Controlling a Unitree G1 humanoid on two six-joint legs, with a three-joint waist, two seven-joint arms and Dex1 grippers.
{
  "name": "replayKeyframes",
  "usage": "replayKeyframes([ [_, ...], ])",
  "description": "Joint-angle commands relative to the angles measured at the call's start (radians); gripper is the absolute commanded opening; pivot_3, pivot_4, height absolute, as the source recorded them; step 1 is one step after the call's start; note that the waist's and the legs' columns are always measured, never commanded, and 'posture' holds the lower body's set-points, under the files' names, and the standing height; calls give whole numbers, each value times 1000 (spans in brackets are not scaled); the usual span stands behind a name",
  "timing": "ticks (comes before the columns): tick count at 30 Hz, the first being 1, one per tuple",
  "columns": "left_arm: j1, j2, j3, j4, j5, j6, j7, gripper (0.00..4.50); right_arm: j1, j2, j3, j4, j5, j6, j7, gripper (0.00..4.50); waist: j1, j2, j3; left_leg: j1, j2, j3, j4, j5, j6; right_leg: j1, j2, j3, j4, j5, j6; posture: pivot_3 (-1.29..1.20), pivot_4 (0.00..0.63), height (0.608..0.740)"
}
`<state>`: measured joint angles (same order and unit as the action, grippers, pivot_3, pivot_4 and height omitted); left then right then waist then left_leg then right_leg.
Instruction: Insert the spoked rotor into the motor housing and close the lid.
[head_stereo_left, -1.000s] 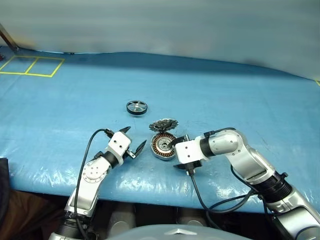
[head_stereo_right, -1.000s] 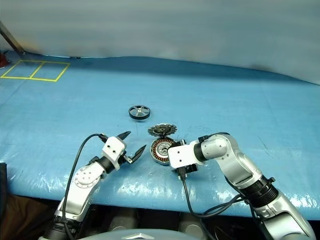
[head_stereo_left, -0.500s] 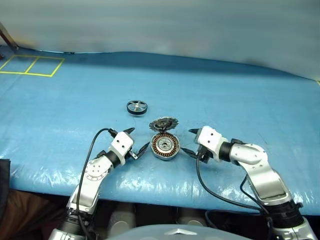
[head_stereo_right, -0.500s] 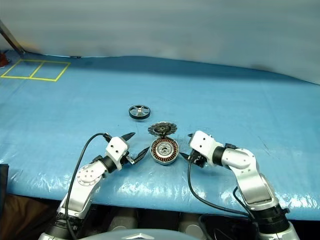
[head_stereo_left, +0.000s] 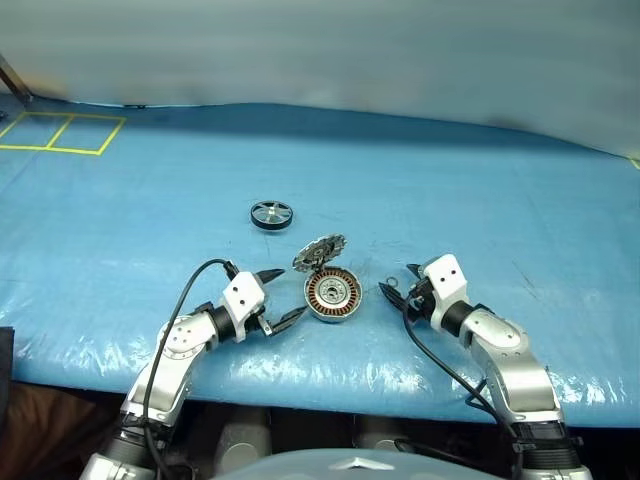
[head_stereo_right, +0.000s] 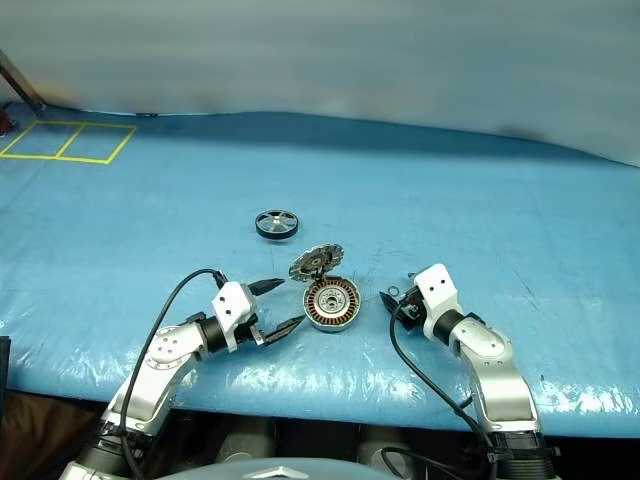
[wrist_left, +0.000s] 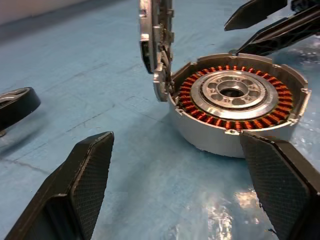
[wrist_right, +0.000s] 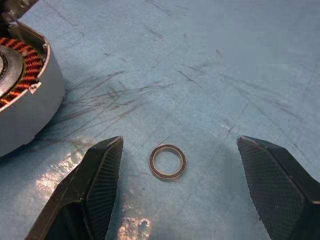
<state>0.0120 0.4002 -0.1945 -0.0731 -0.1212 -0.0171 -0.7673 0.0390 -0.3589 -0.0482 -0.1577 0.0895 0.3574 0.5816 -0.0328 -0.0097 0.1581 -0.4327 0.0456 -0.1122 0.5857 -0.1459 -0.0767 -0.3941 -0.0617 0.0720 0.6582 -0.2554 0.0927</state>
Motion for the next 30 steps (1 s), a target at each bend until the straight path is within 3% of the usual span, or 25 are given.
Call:
replayKeyframes([
  [1,2,15,2,-16,-7,-17,-14,4293,17,5,-10,23,26,-20,-10,3833,-1,0,0,0,0,0,0,0,0,0,0,0,0,0,0,0,150,740],
  [5,9,27,20,-16,-18,-24,-20,4293,36,1,-6,28,40,-14,-14,3656,-3,0,0,2,0,0,0,0,0,0,0,0,0,0,0,0,150,740],
  [8,19,41,26,-21,-30,-30,-35,4293,46,-1,-6,22,55,-12,-16,3026,-3,0,0,2,0,0,0,0,0,-1,0,0,0,0,0,0,150,740],
  [11,25,56,23,-26,-40,-31,-57,4293,47,0,-1,15,70,-6,-14,2050,-3,0,0,2,0,0,0,0,0,-2,0,0,0,0,0,0,150,740],
  [30,43,71,15,-22,-56,-27,-103,4293,-1,8,69,35,60,29,-44,2050,-6,0,0,2,1,0,0,-2,-2,-4,0,0,0,0,-1,0,150,740],
])
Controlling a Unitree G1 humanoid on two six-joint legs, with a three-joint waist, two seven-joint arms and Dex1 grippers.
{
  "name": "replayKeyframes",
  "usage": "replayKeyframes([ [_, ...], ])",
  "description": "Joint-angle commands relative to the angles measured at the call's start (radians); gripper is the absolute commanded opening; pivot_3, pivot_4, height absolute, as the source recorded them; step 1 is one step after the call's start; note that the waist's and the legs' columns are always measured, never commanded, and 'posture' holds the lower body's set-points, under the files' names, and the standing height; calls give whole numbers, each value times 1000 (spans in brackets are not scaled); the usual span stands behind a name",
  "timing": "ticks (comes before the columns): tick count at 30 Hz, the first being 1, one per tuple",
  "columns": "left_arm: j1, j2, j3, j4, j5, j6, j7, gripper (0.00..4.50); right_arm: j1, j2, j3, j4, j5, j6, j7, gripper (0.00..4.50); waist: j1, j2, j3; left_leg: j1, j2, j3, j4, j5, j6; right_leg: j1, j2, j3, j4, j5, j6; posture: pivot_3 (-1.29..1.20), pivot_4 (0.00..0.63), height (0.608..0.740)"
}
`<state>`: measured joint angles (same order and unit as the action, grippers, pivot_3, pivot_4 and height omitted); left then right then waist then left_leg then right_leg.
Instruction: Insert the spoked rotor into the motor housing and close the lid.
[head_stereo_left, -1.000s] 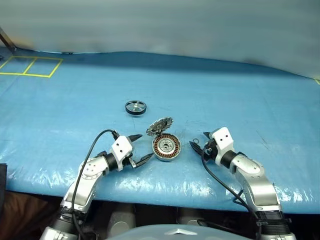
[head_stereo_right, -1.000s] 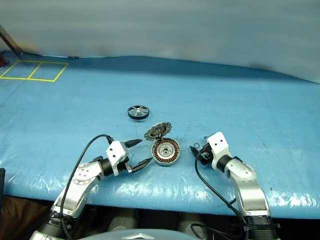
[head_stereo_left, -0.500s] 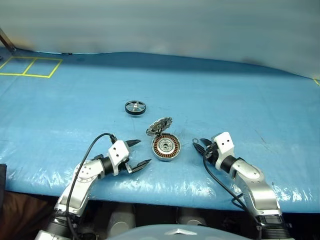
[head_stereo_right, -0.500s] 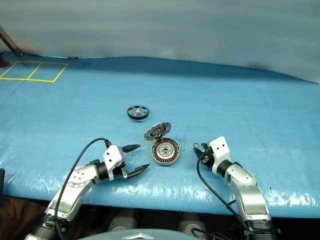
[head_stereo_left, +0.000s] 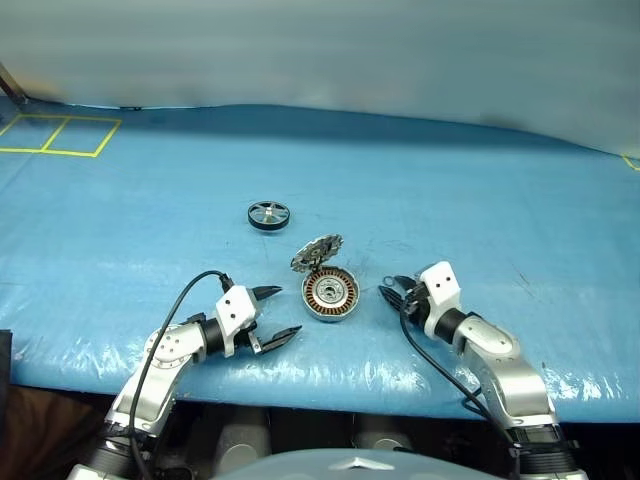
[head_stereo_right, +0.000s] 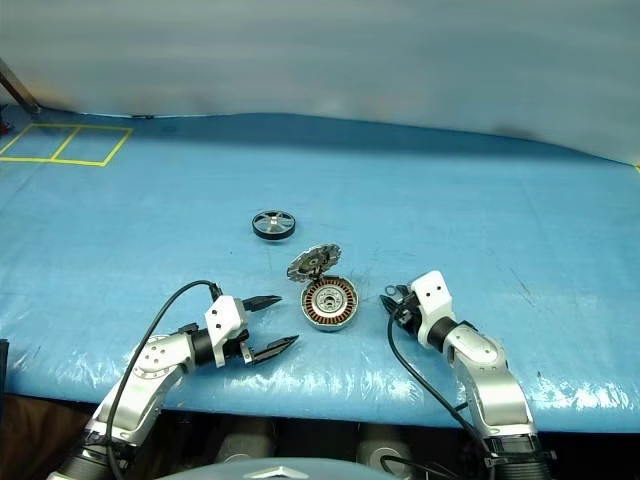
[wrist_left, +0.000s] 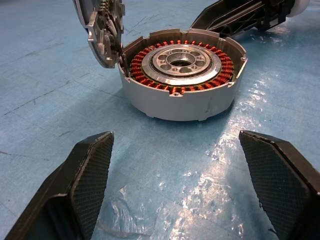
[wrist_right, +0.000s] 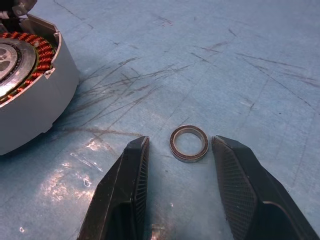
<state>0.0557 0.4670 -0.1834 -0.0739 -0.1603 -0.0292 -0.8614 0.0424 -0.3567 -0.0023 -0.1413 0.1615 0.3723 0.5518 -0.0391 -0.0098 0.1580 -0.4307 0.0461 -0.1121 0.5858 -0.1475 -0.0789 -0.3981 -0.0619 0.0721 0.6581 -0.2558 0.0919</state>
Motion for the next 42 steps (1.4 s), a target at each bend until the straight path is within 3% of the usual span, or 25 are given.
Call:
replayKeyframes([
  [1,0,3,4,-18,-16,-17,-10,4293,-8,6,25,23,-14,15,-20,2050,0,0,0,0,0,0,0,0,0,0,0,0,0,0,0,0,150,740],
  [4,0,-1,5,-5,-13,-26,-12,4293,-14,8,29,30,-9,15,-22,2050,1,0,0,0,0,0,0,0,0,0,0,0,0,0,0,0,150,740],
  [9,1,-5,6,8,-10,-38,-12,4293,-12,2,29,34,-9,25,-24,654,1,0,0,0,0,0,0,1,1,0,0,0,0,0,0,0,150,740],
  [14,1,-5,3,17,-10,-46,-14,4293,3,-8,17,26,-3,26,-21,654,2,0,0,0,0,0,0,1,1,0,0,0,0,0,0,0,150,740],
  [22,-1,0,-3,27,-7,-52,-25,4293,28,-32,22,-152,84,32,54,654,1,1,1,-3,0,0,-1,1,2,0,0,0,0,0,0,0,150,740],
  [31,-9,-1,-7,38,3,-60,-24,4293,-29,-42,120,-306,99,77,74,654,3,1,1,-4,0,1,-1,1,2,-1,0,0,-1,0,0,0,150,740],
  [42,-10,-4,-12,27,10,-54,-5,4293,-75,-28,236,-245,46,87,49,654,3,1,1,-5,0,1,-1,1,2,-1,0,0,-1,0,0,0,150,740],
])
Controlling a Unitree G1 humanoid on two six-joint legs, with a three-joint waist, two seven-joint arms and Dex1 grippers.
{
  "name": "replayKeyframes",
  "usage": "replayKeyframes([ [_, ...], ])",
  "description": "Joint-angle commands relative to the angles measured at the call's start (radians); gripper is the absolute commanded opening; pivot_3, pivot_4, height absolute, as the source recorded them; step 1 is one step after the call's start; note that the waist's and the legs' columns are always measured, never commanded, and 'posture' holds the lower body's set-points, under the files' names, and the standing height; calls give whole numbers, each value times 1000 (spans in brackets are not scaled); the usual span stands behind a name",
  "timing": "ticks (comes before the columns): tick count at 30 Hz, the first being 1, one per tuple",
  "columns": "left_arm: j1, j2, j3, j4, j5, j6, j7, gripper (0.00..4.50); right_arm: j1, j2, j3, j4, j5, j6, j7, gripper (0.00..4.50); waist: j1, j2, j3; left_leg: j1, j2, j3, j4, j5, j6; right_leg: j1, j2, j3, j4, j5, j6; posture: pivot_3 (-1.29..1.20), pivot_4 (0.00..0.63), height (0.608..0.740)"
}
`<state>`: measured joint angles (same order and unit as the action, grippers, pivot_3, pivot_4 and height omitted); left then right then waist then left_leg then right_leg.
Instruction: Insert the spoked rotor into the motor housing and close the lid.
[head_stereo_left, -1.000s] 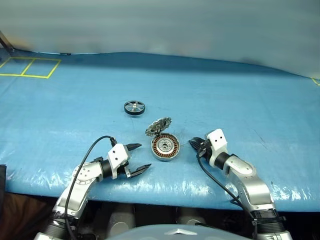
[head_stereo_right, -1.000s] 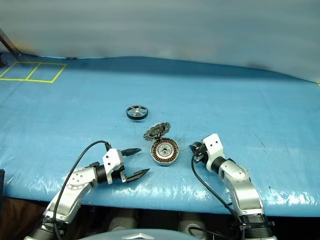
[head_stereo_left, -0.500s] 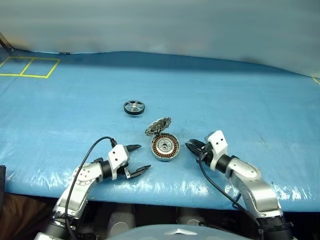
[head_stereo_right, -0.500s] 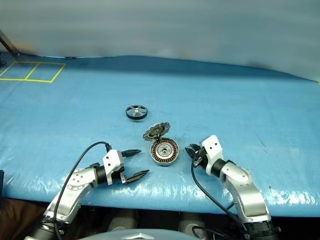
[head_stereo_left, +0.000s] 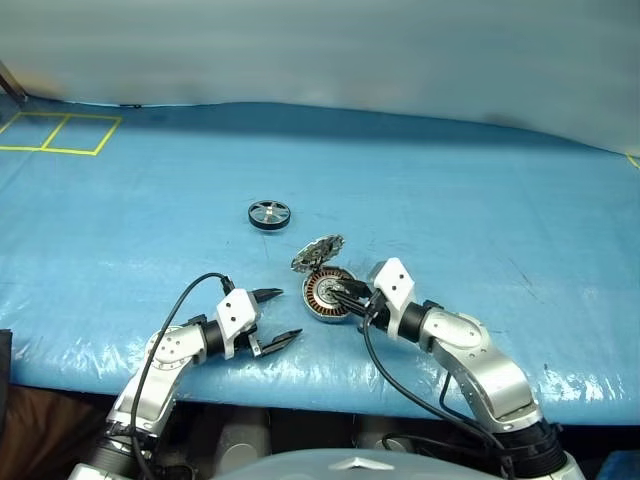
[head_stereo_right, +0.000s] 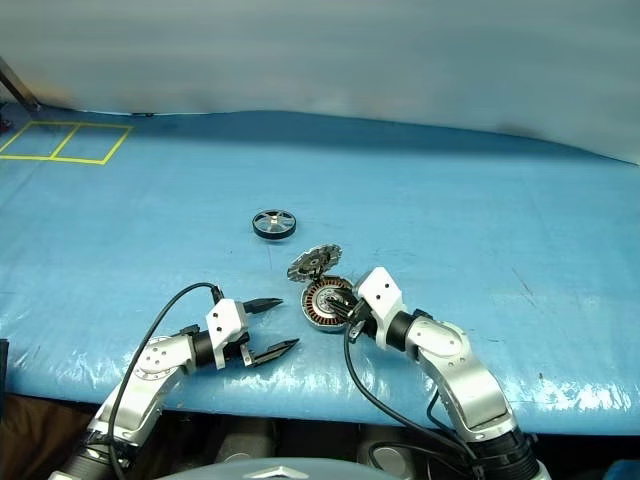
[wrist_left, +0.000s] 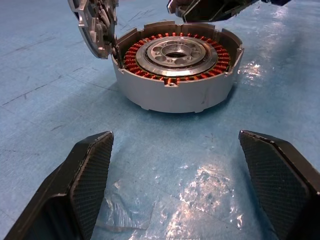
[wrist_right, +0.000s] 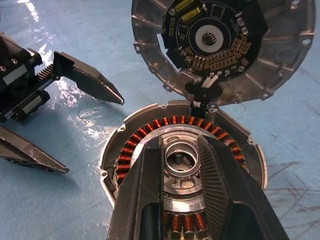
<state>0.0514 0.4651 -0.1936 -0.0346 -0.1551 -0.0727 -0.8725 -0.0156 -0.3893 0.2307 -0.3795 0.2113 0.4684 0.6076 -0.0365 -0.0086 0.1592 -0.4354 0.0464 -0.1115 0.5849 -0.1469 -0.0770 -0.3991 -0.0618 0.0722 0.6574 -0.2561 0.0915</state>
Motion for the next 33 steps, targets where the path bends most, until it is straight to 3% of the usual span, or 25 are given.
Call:
replayKeyframes([
  [1,-5,-2,-2,-13,5,-10,7,4293,-18,5,5,-4,-6,-9,-7,654,0,0,0,0,0,0,0,0,0,0,0,0,0,0,0,0,150,740],
  [33,12,-5,-6,-18,15,-12,33,4293,-55,22,40,70,-26,-14,5,654,0,0,0,0,0,0,0,0,0,1,0,0,1,0,0,0,150,740],
])
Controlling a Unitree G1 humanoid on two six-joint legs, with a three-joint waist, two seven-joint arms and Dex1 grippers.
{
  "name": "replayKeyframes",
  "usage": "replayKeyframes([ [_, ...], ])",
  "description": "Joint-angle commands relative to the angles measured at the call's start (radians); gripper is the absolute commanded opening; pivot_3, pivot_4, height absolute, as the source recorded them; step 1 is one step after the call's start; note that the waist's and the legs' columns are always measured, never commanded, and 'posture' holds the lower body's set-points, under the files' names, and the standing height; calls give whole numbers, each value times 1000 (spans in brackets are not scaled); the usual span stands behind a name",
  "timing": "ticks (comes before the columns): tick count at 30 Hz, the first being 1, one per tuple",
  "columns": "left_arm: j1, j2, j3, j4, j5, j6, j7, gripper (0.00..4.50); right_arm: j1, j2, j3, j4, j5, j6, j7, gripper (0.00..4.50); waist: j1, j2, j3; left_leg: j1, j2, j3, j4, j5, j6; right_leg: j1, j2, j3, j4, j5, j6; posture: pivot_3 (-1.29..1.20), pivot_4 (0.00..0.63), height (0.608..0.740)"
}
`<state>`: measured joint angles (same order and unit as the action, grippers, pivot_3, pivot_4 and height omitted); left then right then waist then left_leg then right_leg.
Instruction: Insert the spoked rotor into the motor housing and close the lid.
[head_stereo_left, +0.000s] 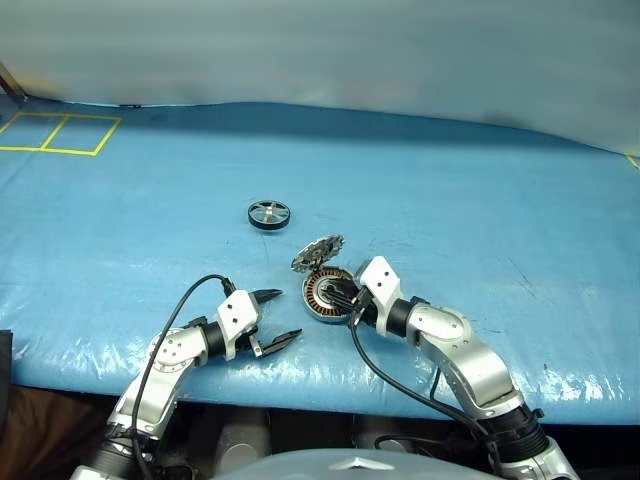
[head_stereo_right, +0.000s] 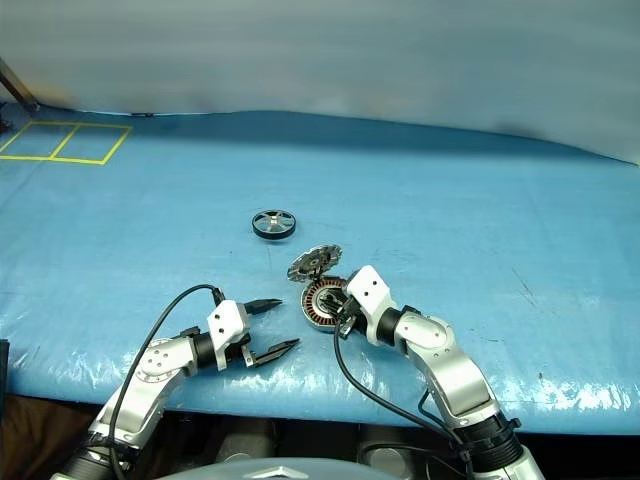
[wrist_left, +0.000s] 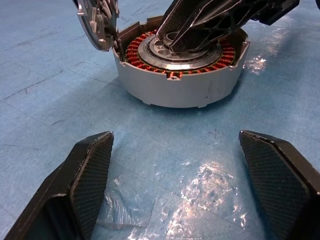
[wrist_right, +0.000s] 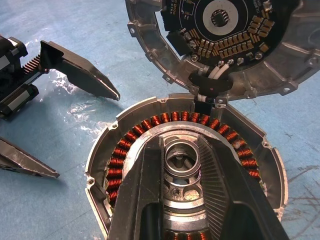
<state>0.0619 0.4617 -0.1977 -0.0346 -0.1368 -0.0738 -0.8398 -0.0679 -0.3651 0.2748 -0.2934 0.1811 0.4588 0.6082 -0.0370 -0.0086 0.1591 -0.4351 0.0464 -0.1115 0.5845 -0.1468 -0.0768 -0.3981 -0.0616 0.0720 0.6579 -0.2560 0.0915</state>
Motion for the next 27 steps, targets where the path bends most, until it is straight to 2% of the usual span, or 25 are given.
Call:
replayKeyframes([
  [1,1,-2,-1,-18,-3,-11,1,4293,-3,-3,-3,-17,5,-3,7,654,0,0,0,0,0,0,0,0,0,0,0,0,0,0,0,0,150,740],
  [18,0,-2,-6,-18,4,-11,7,4293,-2,-9,0,-16,-11,-13,12,654,0,0,0,0,0,0,0,0,0,0,0,0,0,0,0,0,150,740],
  [21,0,-2,-8,-18,4,-12,10,4293,-2,-12,0,-17,-22,-23,9,1659,0,0,0,0,0,0,0,0,0,0,0,0,0,0,0,0,150,740],
  [27,-1,-2,-9,-15,6,-14,12,4293,-2,-15,3,-19,-22,-30,9,1659,0,0,0,0,0,0,0,0,0,0,0,0,0,0,0,0,150,740],
])
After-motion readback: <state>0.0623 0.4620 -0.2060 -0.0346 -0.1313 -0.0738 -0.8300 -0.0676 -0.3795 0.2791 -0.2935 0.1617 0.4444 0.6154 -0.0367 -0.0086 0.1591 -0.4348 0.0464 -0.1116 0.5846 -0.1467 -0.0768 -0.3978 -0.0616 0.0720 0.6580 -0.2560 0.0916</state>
